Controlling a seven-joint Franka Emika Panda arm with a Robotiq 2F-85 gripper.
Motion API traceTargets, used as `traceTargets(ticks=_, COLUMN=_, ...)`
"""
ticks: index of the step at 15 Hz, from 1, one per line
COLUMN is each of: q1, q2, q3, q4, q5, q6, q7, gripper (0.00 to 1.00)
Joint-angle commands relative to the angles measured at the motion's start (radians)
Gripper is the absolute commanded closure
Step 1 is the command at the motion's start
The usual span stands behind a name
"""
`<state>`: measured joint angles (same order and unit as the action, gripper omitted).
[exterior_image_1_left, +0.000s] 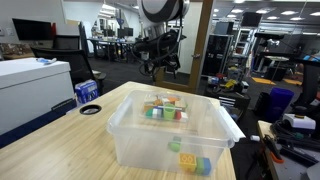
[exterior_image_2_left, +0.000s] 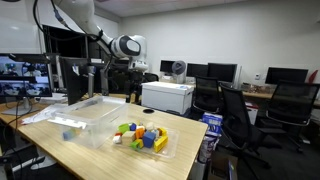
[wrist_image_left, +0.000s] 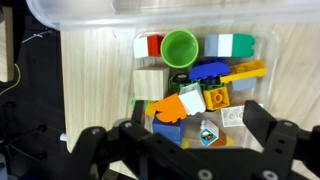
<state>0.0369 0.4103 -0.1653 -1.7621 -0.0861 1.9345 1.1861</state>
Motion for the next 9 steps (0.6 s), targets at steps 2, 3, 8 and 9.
traceTargets(ticks=2, q1=0.100, q2=-0.209, q3=0.065, q4=-0.123, q5=-0.011, q6=-0.034, q7=0.230, gripper=0.00)
traceTargets(ticks=3, q1=0.118, q2=-0.242, q3=0.095, q4=-0.159, q5=-0.010, q6=-0.007, q7=0.243, gripper=0.00)
traceTargets(ticks=8, q1=0.150, q2=-0.256, q3=0.220, q4=-0.408, q5=-0.024, q6=0.277, q7=0.088, gripper=0.00)
traceTargets(ticks=9, q1=0.150, q2=-0.243, q3=0.229, q4=-0.455, q5=-0.034, q6=0.342, q7=0.053, gripper=0.00)
